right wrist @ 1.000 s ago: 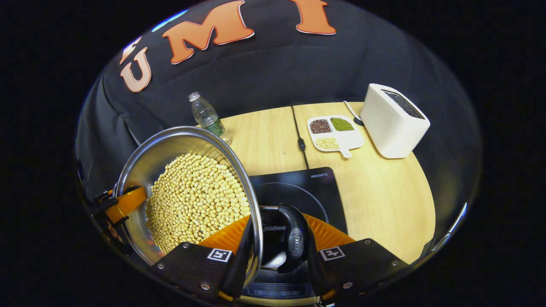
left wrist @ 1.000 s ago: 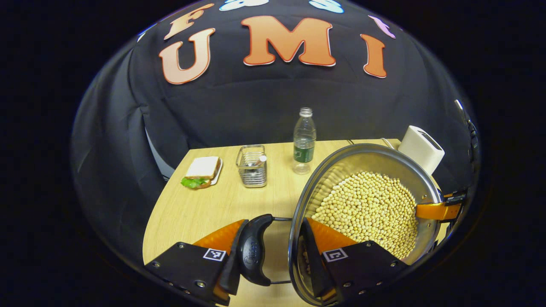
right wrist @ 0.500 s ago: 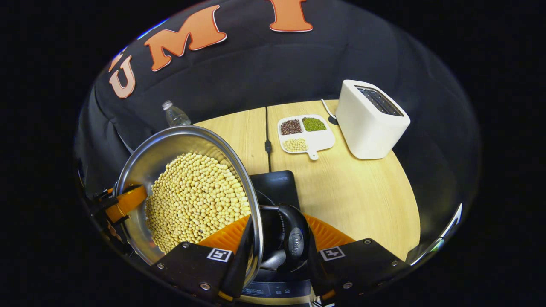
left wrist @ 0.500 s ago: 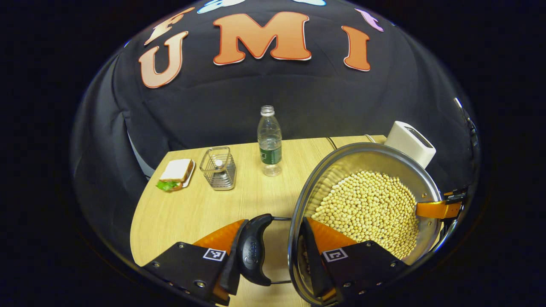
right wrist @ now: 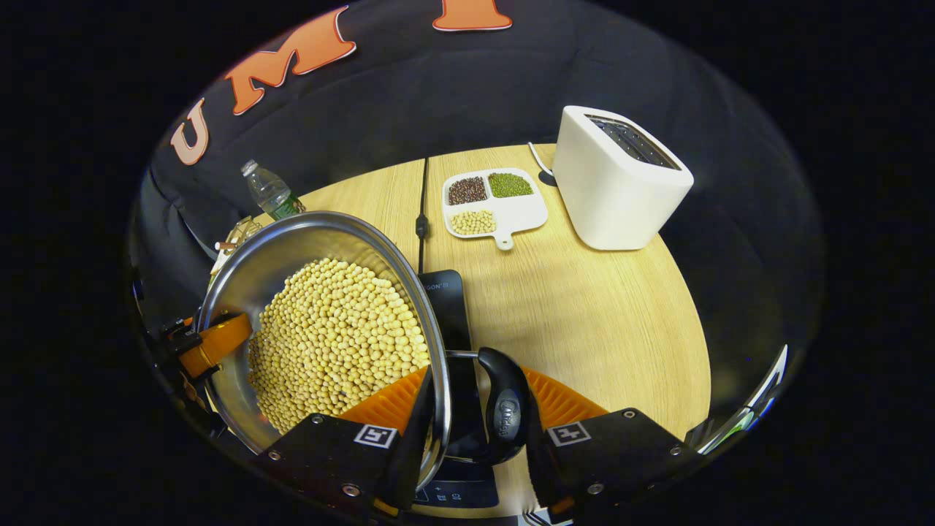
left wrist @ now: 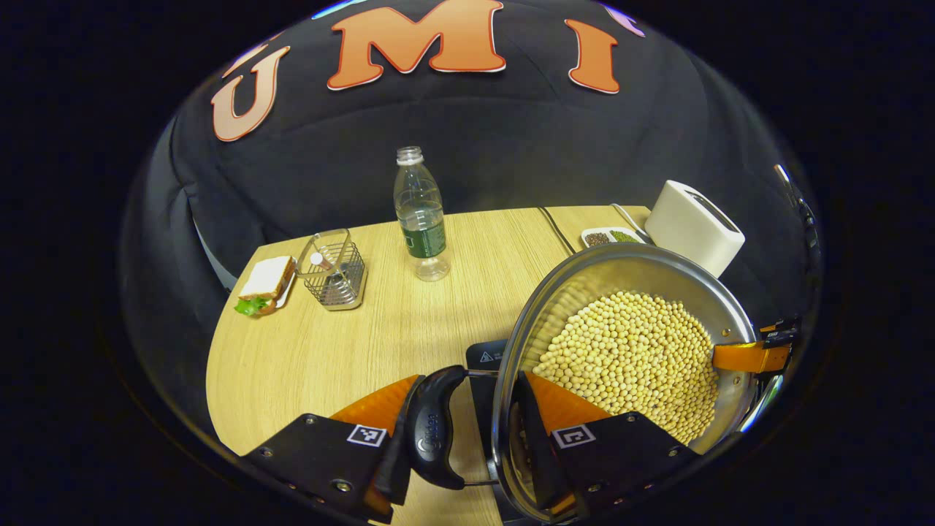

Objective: First push the handle of the pot to place it horizontally, then grasp the pot with both hands and set it on the induction cooktop.

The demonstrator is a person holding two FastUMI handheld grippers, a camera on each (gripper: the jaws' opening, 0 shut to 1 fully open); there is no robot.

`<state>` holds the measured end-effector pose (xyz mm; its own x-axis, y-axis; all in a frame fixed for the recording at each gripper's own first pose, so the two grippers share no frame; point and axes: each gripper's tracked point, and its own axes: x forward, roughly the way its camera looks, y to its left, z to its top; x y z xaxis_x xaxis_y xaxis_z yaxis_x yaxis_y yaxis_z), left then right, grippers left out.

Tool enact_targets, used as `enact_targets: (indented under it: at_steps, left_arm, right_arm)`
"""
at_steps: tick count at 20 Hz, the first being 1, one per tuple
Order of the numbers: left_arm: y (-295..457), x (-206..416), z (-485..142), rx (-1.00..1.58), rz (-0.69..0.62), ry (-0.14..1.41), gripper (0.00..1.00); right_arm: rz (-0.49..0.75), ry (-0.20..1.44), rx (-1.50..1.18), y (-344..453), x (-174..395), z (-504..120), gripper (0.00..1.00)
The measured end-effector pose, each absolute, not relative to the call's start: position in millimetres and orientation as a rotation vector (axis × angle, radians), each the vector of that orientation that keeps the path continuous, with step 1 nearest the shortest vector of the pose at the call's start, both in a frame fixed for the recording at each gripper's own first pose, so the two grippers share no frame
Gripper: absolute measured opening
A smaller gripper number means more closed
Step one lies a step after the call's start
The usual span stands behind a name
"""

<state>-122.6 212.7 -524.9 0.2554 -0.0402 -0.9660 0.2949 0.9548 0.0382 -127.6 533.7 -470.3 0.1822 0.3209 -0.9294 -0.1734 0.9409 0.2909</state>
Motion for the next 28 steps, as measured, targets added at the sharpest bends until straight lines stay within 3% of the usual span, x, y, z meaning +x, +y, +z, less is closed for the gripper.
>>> enact_targets:
  at_steps: [13,14,15,19,20,21,28]
  left_arm:
    - [207,-124,-532,0.206,-0.212,1.372,0.67]
    - [208,-125,-532,0.201,-0.211,1.376,0.67]
    - [207,-123,-533,0.196,-0.21,1.374,0.67]
    - [212,-128,-533,0.169,-0.211,1.387,0.67]
    - [212,-129,-534,0.154,-0.207,1.392,0.67]
    - [213,-130,-534,0.143,-0.205,1.396,0.67]
    - [213,-131,-534,0.148,-0.227,1.39,0.68]
  right_arm:
    - [0.361,1.392,0.11,535,-125,-470,0.6]
    - [0.36,1.391,0.111,534,-124,-468,0.56]
    - [0.361,1.385,0.111,532,-122,-466,0.61]
    - [0.353,1.378,0.115,531,-123,-466,0.6]
    - [0.355,1.374,0.115,531,-123,-465,0.56]
    - [0.358,1.373,0.113,529,-122,-464,0.6]
    - [0.35,1.324,0.086,524,-118,-460,0.66]
